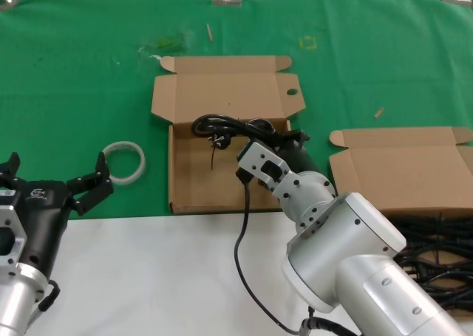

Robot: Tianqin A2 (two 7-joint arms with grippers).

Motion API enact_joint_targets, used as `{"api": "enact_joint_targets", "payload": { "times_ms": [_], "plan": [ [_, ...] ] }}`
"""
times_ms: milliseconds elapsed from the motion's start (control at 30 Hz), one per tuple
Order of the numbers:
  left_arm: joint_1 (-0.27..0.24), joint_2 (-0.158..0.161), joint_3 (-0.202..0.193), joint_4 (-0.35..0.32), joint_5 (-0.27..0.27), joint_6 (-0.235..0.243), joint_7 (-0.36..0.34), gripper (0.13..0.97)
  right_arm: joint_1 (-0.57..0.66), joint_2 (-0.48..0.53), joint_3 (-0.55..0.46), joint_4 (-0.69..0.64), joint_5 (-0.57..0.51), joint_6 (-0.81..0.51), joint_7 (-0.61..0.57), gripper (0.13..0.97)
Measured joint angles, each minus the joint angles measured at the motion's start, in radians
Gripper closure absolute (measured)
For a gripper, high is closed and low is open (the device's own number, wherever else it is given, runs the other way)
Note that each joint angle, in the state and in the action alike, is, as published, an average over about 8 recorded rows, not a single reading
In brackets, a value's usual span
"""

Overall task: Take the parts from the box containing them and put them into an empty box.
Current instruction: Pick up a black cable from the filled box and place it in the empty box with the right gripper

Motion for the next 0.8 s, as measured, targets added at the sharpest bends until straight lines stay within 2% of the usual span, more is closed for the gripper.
{"api": "enact_joint_targets", "payload": {
  "times_ms": [800],
  "plan": [
    [0.000,0.000,0.000,0.000,0.000,0.000,0.000,0.132,0.047,0.001,-0.067,-0.096,0.000,-0.052,0.112,0.920]
  ]
}}
